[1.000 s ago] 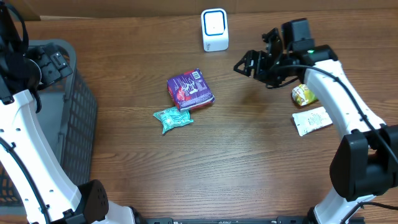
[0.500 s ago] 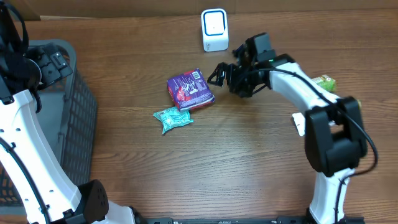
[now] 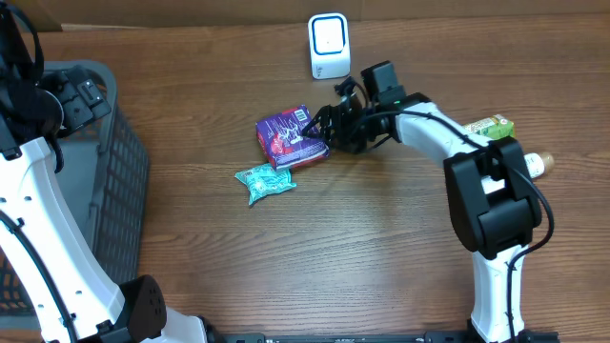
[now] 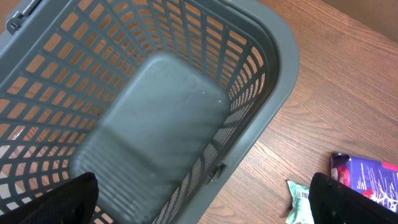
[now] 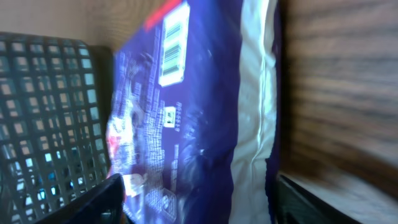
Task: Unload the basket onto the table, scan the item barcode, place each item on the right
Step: 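Reach the right gripper to the purple pouch and grasp it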
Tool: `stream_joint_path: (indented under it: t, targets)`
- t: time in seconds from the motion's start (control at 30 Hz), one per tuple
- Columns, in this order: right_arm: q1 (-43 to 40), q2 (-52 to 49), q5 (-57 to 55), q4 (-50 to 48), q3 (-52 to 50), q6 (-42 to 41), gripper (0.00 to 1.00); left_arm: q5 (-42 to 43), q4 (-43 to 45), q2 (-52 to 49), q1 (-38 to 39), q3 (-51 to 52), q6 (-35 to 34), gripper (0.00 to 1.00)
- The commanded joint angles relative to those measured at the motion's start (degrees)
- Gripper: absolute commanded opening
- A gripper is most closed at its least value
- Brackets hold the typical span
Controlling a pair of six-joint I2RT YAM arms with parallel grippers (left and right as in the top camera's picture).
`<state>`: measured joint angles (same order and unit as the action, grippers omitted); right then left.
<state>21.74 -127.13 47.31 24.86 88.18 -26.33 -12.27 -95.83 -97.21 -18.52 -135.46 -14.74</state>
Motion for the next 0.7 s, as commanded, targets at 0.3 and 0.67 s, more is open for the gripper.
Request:
stream_joint_path:
  t: [0.3,0.67]
  targets:
    - [2.29,-1.14,-7.13,3.15,1.05,-0.96,0.35,-0.33,0.11,-0.39,-0.20,0.09,0.61,0.99]
    - [0.59,10.60,-13.68,13.99,1.07,19.58,0.23,-0.33,0.09,-0.39,-0.20,0.09,0.61,1.00]
